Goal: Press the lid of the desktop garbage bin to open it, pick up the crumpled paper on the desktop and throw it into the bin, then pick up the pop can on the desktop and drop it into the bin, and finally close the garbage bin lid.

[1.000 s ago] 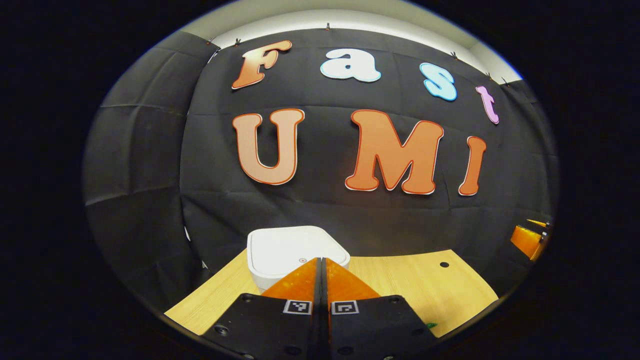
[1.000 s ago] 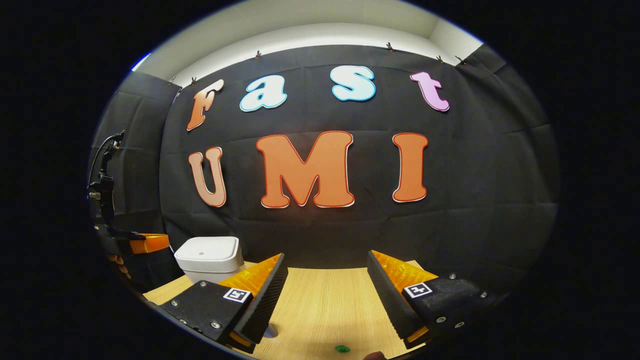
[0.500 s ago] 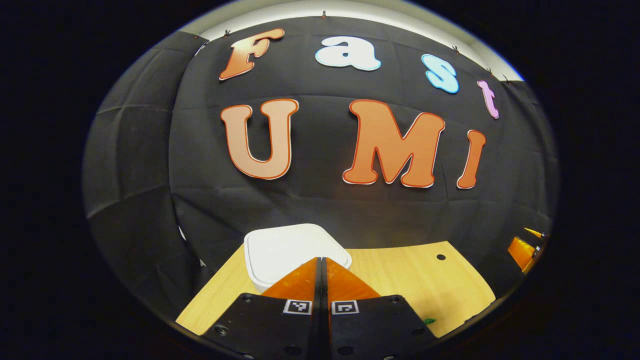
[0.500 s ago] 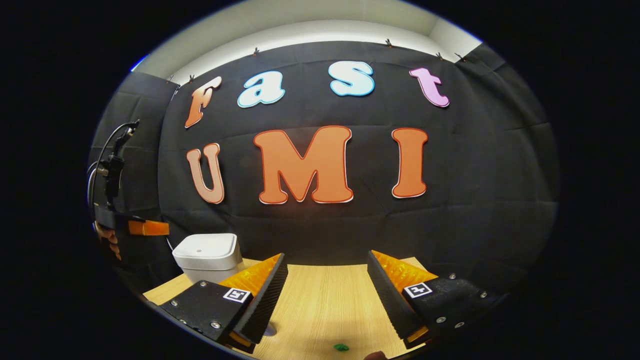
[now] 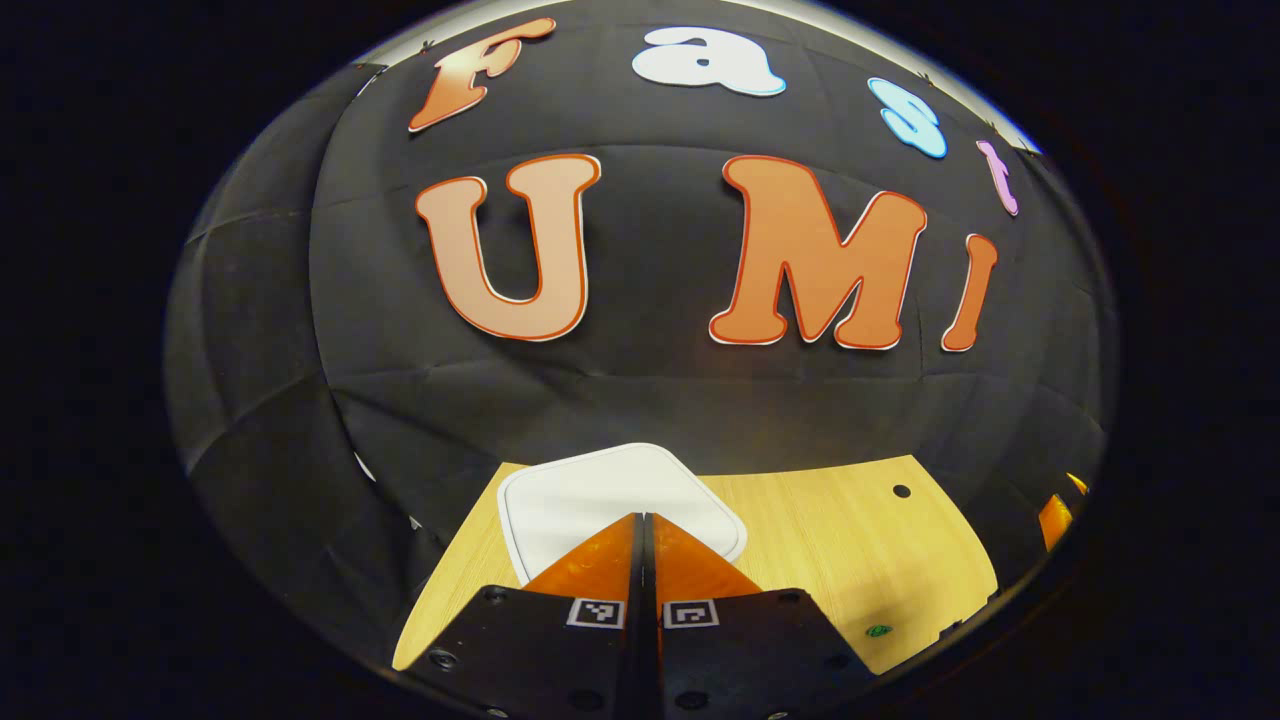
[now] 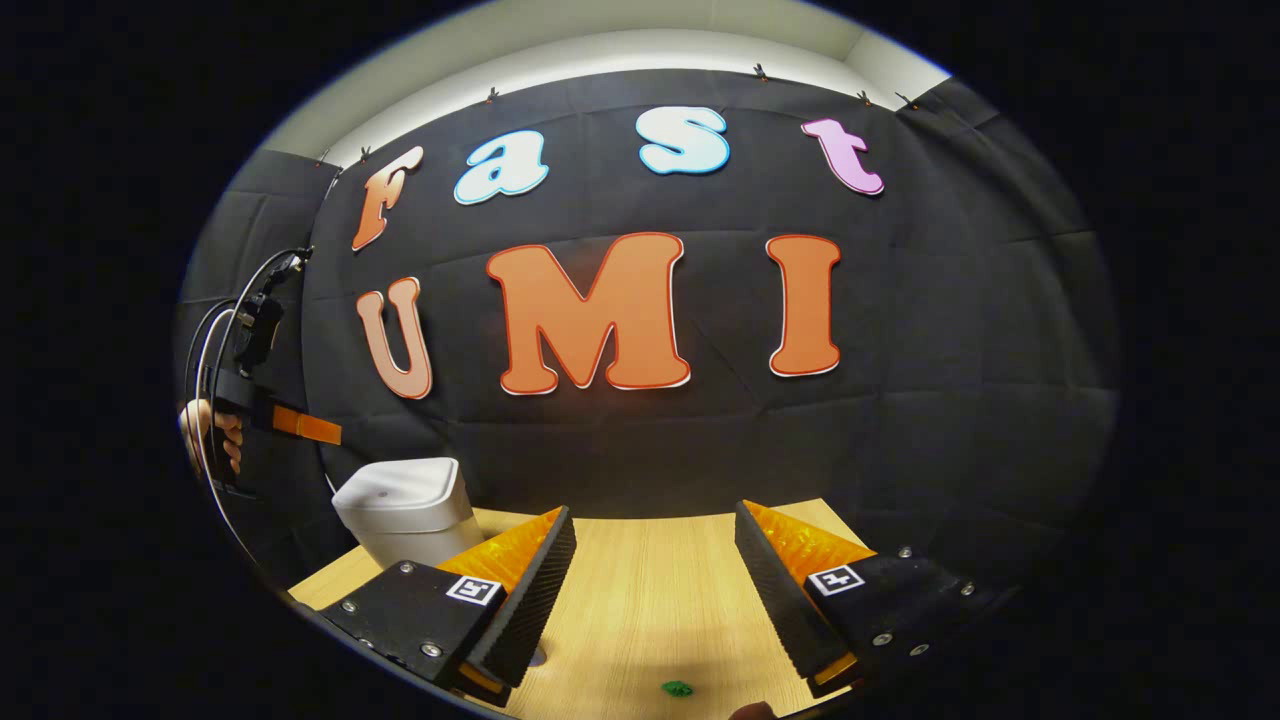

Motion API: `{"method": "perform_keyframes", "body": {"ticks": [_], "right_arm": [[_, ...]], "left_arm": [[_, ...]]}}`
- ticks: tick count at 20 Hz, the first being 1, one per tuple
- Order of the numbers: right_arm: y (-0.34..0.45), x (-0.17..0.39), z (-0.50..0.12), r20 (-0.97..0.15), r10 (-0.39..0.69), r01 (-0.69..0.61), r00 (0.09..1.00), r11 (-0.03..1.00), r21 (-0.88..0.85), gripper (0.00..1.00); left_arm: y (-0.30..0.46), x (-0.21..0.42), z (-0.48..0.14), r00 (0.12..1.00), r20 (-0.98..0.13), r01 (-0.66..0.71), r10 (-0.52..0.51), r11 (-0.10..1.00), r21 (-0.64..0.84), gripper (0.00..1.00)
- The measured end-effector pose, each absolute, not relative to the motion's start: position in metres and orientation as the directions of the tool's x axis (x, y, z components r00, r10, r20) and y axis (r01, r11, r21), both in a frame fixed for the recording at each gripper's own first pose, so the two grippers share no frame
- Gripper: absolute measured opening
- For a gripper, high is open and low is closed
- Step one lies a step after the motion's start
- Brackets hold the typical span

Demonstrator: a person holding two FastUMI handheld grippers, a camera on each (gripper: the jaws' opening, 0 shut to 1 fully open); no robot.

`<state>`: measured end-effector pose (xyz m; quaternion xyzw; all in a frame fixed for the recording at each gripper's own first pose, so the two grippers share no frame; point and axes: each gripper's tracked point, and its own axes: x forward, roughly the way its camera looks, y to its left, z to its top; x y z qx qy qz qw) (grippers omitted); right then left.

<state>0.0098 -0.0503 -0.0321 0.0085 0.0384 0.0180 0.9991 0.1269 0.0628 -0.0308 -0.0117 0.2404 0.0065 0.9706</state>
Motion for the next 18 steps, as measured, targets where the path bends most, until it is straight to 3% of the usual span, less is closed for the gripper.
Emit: {"method": "perform_keyframes", "body": {"ticks": [9, 14, 18], "right_arm": [[-0.065, 0.015, -0.057, -0.148, 0.011, -0.005, 0.989, 0.999, 0.039, 0.95], [-0.069, 0.013, -0.065, -0.177, 0.006, -0.001, 0.984, 1.0, 0.028, 0.95], [-0.067, 0.015, -0.067, -0.183, 0.01, -0.002, 0.983, 0.999, 0.043, 0.95]], "left_arm": [[0.065, 0.164, -0.104, 0.812, -0.583, -0.03, 0.004, 0.999, -0.035, 0.0], [0.065, 0.152, -0.143, 0.752, -0.659, -0.03, -0.003, 0.999, -0.038, 0.0], [0.063, 0.153, -0.147, 0.765, -0.643, 0.007, -0.018, 1.0, -0.02, 0.0]]}}
